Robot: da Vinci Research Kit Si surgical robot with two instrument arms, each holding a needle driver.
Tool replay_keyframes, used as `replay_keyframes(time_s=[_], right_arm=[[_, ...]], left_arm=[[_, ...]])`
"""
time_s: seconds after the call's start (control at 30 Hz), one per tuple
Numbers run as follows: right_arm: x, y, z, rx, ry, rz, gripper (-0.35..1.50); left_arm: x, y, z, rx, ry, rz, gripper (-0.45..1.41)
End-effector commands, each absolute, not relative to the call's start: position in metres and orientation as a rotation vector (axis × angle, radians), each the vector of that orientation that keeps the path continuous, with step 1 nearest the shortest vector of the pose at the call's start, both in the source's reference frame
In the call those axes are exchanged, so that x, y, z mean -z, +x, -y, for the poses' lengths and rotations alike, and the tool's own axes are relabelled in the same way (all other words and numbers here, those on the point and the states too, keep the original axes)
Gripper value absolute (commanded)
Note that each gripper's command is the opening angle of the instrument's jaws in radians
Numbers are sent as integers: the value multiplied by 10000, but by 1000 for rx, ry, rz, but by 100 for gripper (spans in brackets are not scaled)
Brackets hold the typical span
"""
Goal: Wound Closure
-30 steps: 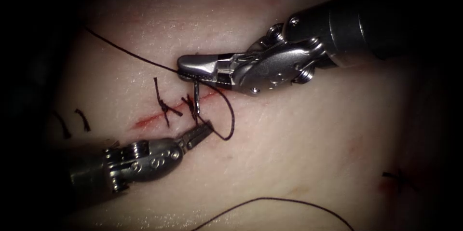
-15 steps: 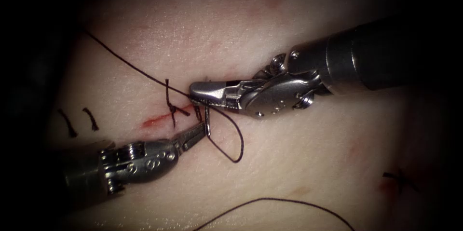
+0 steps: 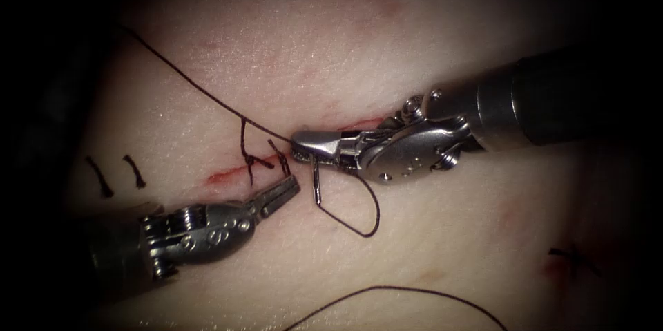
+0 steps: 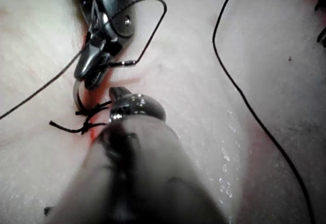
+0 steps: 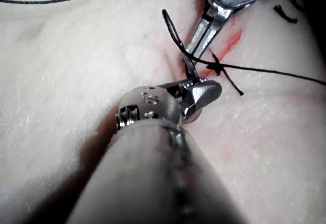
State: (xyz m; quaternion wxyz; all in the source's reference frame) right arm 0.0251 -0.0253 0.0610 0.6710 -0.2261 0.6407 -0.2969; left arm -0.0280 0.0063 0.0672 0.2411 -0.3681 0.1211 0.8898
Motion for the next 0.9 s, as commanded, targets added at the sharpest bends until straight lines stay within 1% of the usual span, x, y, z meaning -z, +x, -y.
replay_keyframes(time_s=[0.03,0.47,0.77,0.9], right_arm=[[-612,261,255,658,-499,-1447,-35],[-631,264,260,589,-391,-1440,-35],[-621,264,222,378,-228,-1453,-35],[-617,264,212,317,-204,-1464,-35]], left_arm=[[-678,-286,-64,-2433,-1010,-330,-32],[-678,-286,-64,-2431,-1012,-327,-32],[-679,-297,-70,-2421,-1026,-320,-32],[-677,-301,-74,-2415,-1030,-315,-32]])
